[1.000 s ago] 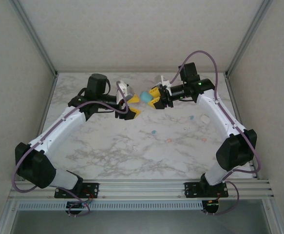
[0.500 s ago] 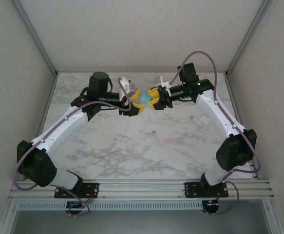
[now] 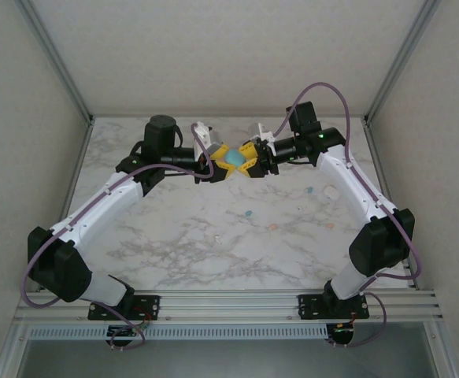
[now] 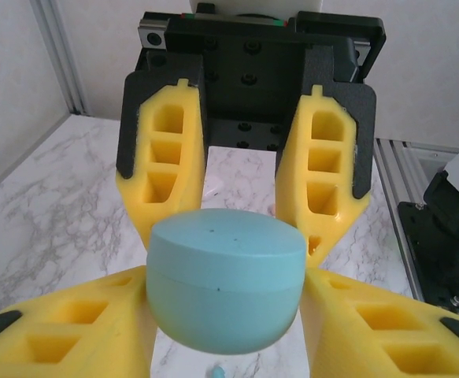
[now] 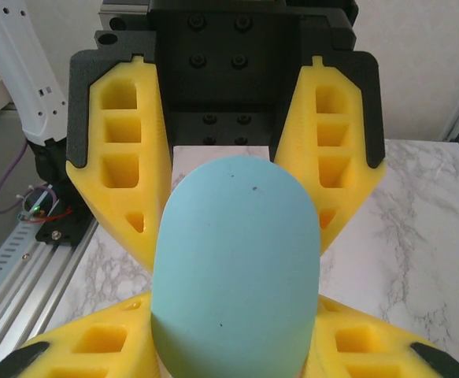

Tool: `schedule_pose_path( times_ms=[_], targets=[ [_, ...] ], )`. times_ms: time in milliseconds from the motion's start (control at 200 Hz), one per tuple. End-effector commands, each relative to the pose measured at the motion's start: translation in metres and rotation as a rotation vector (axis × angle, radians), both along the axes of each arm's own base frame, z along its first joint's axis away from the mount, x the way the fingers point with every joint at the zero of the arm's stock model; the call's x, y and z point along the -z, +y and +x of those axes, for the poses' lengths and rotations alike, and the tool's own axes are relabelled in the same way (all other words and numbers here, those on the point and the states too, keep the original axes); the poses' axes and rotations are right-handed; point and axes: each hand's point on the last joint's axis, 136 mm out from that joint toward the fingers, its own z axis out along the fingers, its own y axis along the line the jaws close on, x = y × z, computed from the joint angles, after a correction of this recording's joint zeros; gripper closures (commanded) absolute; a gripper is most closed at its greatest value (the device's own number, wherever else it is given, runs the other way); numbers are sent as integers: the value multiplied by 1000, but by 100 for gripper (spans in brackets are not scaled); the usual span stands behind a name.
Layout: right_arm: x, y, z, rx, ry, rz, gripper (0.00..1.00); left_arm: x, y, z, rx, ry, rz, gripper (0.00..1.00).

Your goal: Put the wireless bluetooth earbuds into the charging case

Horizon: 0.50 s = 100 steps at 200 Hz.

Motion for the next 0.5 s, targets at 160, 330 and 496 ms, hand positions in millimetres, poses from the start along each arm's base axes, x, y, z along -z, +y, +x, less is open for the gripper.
schedule_pose_path(
  times_ms=[160, 330, 496],
  targets=[
    [-8, 3, -2, -4, 12, 0, 69, 1, -5, -12, 55, 5, 39, 50],
    [-6, 4, -1, 7, 10, -17, 70, -1, -9, -11, 61, 5, 36, 50],
    [-1, 6, 1, 28, -6, -48, 70, -2, -11, -10, 60, 8, 36, 50]
  ],
)
